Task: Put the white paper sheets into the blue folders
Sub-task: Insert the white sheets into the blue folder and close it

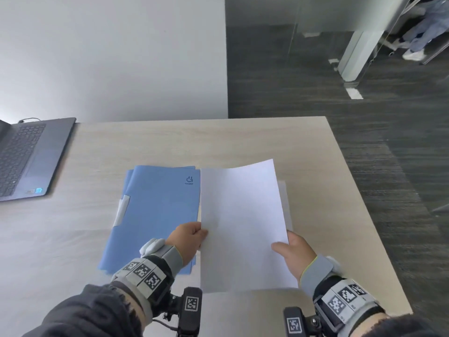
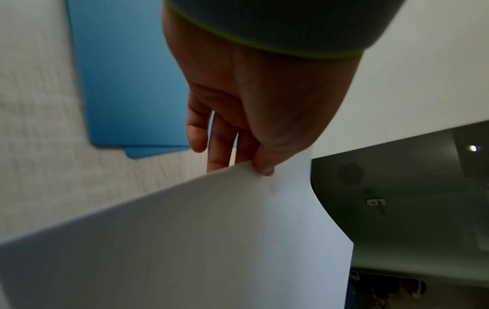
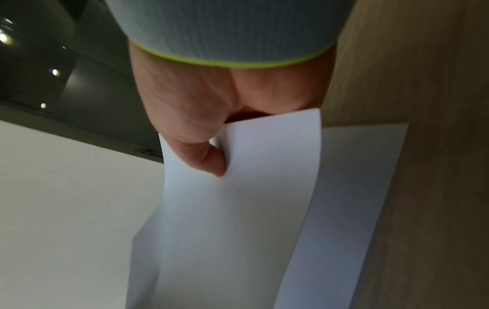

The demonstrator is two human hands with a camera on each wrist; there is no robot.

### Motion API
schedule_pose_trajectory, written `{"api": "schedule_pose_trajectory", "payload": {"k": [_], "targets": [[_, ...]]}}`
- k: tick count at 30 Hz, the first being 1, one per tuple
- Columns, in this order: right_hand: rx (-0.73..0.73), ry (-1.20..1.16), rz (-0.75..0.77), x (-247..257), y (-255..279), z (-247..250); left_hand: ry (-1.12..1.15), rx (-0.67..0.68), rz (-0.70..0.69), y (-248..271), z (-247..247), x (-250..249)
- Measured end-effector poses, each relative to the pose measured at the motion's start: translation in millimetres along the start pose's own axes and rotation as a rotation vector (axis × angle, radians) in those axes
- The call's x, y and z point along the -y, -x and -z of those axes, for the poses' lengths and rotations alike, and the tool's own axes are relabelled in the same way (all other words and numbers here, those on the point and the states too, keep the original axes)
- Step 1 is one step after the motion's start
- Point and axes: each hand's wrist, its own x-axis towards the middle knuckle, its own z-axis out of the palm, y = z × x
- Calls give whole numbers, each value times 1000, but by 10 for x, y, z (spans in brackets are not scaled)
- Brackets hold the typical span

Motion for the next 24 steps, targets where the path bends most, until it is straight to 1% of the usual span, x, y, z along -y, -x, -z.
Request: {"api": "schedule_pose_trajectory", "payload": {"k": [3,5,7,11,15,19,24], "targets": [[15,39,-27,-34,-79,-238,-79,-58,-6,80,165,258],[1,-10,-30,-40,-92,-274,-197,-120,1,89,253,398],[-7,-53,-39,-20,-115,-358,-285,-204,28,110,424,649],[-36,-58,-56,8,-174,-455,-360,-301,151,173,771,1075],[31,-43,-37,107,-197,-819,-298,-424,300,164,1129,1347],[47,-37,-17,218,-235,-1204,-217,-409,388,109,1238,1404],[44,-33,-7,329,-383,-1754,-219,-353,391,105,1304,1554]]}}
